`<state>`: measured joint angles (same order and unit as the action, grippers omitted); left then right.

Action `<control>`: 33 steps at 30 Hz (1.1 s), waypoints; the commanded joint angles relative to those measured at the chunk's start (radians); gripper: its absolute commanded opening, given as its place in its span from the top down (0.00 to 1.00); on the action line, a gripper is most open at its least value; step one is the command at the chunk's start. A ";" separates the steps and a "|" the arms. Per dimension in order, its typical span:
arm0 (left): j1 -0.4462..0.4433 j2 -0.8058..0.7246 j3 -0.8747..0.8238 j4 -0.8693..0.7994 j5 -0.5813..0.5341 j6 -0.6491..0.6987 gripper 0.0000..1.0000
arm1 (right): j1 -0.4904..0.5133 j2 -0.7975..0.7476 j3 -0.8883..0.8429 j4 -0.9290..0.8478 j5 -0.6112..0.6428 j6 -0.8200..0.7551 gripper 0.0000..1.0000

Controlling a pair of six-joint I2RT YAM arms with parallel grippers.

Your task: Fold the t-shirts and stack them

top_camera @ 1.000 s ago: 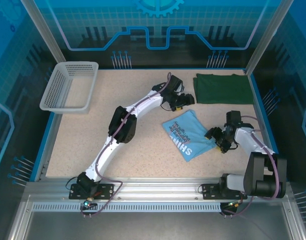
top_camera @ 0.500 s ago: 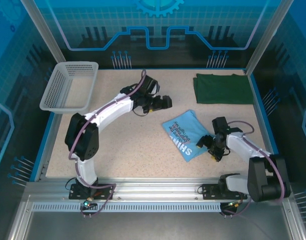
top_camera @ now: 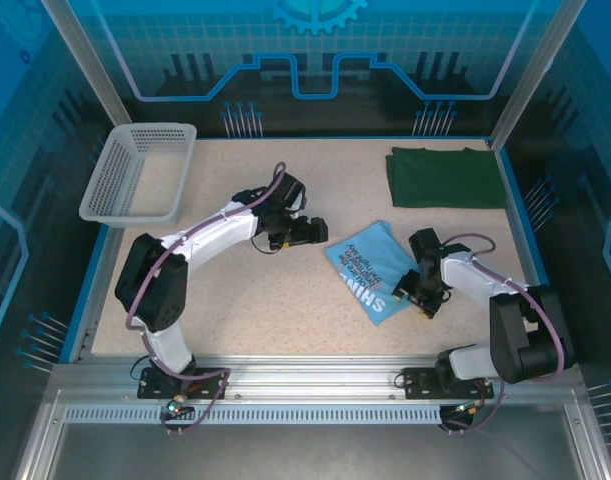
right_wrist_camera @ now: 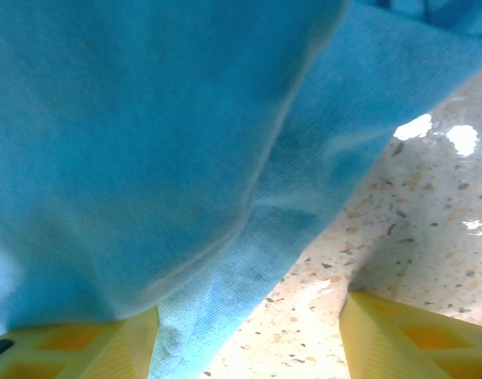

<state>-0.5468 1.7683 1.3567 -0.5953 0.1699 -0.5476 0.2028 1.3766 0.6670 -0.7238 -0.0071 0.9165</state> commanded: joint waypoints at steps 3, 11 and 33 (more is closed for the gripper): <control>0.004 -0.045 0.023 -0.043 -0.018 0.048 0.09 | 0.029 -0.037 -0.004 0.206 -0.110 0.020 0.36; 0.005 -0.063 0.007 -0.045 -0.013 0.053 0.09 | 0.025 -0.075 -0.031 0.138 -0.080 0.051 0.36; 0.045 -0.133 -0.066 -0.033 -0.026 -0.011 0.09 | 0.053 0.228 0.233 0.208 0.026 -0.153 1.00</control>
<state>-0.5293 1.6852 1.3220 -0.6186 0.1677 -0.5285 0.2291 1.5703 0.8368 -0.5213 -0.0471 0.8562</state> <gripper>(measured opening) 0.908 0.059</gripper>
